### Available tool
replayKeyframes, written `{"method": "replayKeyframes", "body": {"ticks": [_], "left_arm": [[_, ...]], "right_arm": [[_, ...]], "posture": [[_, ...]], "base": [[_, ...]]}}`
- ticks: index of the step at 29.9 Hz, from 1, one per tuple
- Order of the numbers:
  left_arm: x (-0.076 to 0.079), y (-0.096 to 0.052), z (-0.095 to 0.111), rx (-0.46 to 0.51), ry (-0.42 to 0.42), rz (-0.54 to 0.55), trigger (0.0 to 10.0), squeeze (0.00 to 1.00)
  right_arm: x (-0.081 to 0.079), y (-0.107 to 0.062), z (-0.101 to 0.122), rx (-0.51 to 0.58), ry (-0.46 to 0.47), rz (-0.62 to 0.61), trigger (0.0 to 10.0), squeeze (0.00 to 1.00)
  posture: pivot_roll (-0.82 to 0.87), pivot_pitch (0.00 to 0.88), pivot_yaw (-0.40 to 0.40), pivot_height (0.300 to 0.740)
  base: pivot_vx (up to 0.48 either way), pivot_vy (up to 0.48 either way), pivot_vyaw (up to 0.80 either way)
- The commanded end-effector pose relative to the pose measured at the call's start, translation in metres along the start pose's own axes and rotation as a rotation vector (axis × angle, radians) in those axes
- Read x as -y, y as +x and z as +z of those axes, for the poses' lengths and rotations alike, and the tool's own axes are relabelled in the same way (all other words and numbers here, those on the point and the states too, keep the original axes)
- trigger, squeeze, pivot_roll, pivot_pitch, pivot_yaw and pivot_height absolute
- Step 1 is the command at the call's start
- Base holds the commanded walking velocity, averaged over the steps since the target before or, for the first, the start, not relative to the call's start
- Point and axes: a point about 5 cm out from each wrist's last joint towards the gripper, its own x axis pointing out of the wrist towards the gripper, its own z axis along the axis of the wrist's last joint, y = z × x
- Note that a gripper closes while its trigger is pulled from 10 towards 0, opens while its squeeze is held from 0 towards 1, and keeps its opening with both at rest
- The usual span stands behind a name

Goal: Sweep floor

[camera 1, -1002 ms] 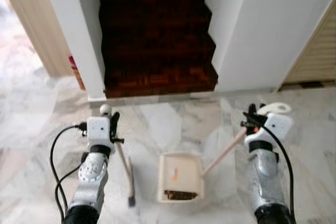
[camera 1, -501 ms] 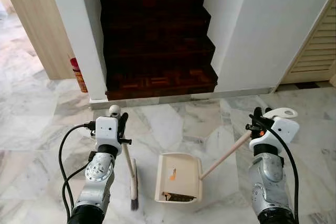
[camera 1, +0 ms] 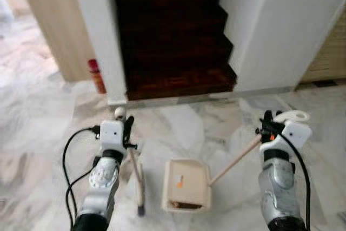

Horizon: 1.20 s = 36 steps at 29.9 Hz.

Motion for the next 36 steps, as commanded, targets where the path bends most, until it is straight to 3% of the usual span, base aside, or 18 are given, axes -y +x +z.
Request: {"method": "replayKeyframes", "body": {"ticks": [1, 7, 36], "left_arm": [[0.0045, 0.0084, 0.0162, 0.068, 0.01, -0.011, 10.0, 0.0], [0.0007, 0.0104, 0.0183, 0.073, 0.01, 0.014, 10.0, 0.0], [-0.004, 0.0115, 0.0242, 0.082, 0.015, 0.037, 10.0, 0.0]], "right_arm": [[0.0031, 0.0074, 0.0155, 0.063, 0.033, -0.015, 10.0, 0.0], [0.0016, 0.0099, 0.0176, 0.068, 0.033, -0.02, 10.0, 0.0], [0.0009, 0.0132, 0.0202, 0.069, 0.079, -0.034, 10.0, 0.0]], "posture": [[0.0, 0.0, -0.018, 0.74], [0.0, 0.0, -0.021, 0.74], [0.01, 0.0, -0.016, 0.74]], "base": [[0.0, 0.48, 0.0], [0.0, 0.48, 0.63], [0.0, 0.48, 0.0]]}}
